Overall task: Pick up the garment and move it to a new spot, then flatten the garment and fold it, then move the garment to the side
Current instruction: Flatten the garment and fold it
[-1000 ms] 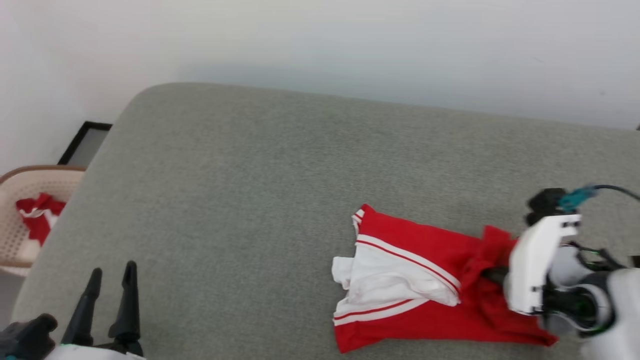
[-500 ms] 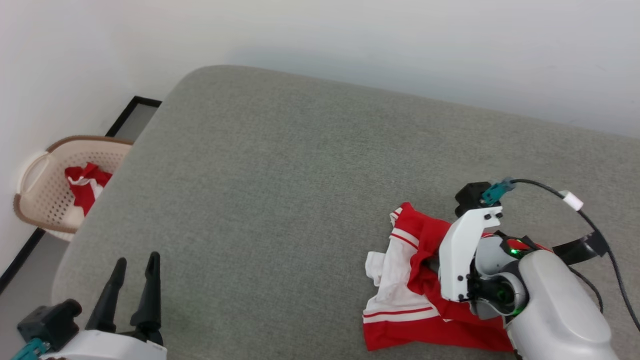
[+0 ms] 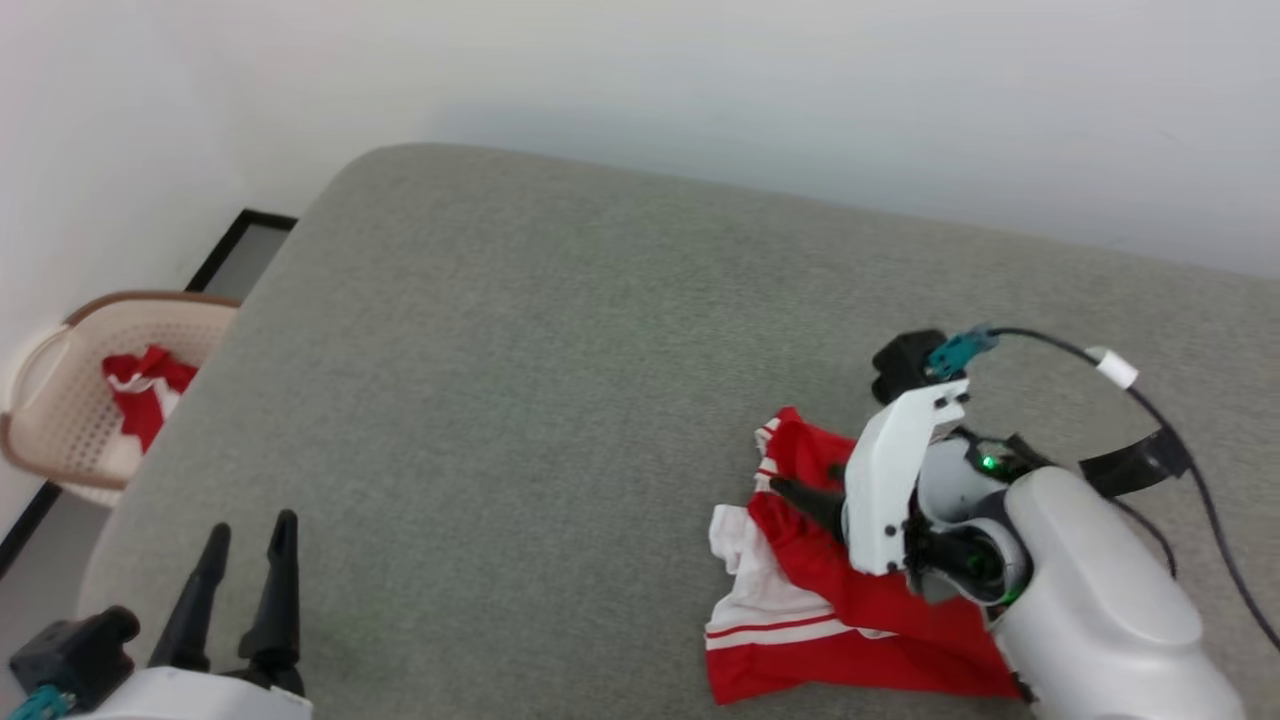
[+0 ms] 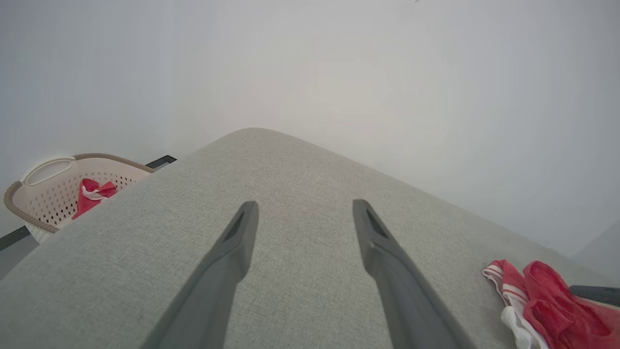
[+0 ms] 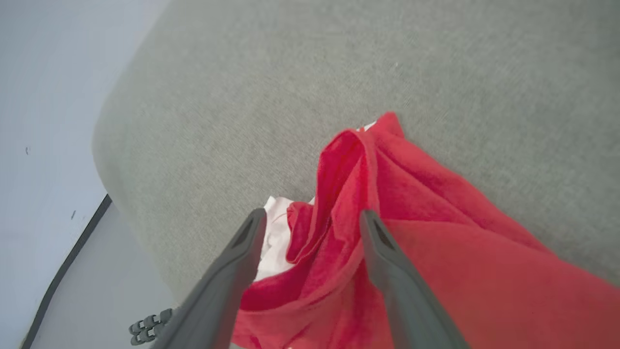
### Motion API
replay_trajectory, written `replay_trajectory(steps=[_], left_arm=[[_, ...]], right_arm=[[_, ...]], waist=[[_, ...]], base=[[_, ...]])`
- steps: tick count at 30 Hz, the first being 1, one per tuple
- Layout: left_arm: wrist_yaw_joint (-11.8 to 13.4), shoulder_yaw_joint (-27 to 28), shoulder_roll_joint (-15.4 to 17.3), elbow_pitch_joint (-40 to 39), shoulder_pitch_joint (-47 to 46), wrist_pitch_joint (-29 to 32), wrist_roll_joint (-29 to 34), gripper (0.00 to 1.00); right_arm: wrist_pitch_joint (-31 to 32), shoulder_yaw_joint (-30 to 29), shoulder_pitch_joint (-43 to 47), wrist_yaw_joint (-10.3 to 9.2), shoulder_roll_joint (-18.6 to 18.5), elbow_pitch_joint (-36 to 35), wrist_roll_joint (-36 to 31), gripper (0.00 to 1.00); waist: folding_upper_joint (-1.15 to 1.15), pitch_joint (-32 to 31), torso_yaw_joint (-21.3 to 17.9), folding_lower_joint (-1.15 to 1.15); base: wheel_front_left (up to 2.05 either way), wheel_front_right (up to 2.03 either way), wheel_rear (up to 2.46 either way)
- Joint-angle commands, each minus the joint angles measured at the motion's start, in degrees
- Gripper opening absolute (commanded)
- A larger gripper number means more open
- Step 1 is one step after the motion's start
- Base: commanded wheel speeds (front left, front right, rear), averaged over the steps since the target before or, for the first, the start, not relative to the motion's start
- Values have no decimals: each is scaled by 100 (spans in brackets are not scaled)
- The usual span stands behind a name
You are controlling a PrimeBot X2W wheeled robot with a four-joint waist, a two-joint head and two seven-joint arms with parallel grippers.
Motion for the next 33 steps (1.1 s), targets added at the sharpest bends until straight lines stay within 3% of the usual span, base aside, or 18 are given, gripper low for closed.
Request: replay_trajectory(steps=[1, 9, 18, 26, 33], left_arm=[[-18, 26, 29, -18, 66, -18, 3, 100], [-20, 137, 95, -62, 220, -31, 61, 100], [-21, 254, 224, -78, 466, -32, 180, 100], [-21, 468, 251, -67, 610, -33, 214, 100], [-22, 645, 234, -57, 718, -34, 325, 100]], right_arm=[[-68, 21, -10, -8, -82, -71, 64, 100], [-1214, 257, 363, -7, -928, -1016, 245, 100], [-2857, 199, 1054, -7, -1760, -1471, 136, 100], [-4238, -272, 1645, -8, -2055, -1430, -88, 100], [-4760, -776, 2101, -7, -2038, -1287, -131, 100]], waist=[[0, -63, -133, 0], [0, -208, -539, 0], [0, -421, -995, 0], [0, -516, -1276, 0], [0, -560, -1430, 0]], base=[[0, 0, 0], [0, 0, 0], [0, 0, 0], [0, 0, 0], [0, 0, 0]])
